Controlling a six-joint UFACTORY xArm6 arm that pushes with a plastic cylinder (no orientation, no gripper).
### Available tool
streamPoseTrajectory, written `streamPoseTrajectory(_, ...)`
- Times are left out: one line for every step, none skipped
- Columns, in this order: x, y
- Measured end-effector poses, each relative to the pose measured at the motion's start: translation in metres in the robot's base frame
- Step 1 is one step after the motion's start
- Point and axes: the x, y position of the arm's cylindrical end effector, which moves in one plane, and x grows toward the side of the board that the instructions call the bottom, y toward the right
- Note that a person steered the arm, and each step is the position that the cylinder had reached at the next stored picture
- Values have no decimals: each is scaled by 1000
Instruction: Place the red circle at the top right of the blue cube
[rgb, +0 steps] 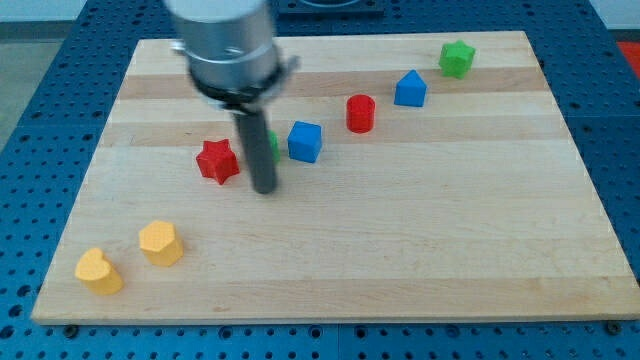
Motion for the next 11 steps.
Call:
streamPoseTrajectory(7,65)
streamPoseTrajectory(-29,112)
streamPoseTrajectory(-46,140)
streamPoseTrajectory(-60,145)
streamPoseTrajectory(-93,145)
streamPoseTrajectory(-102,145)
streamPoseTrajectory(-122,142)
streamPoseTrajectory(-122,142)
streamPoseTrajectory(-123,138)
streamPoseTrajectory(-123,132)
streamPoseTrajectory(-118,113)
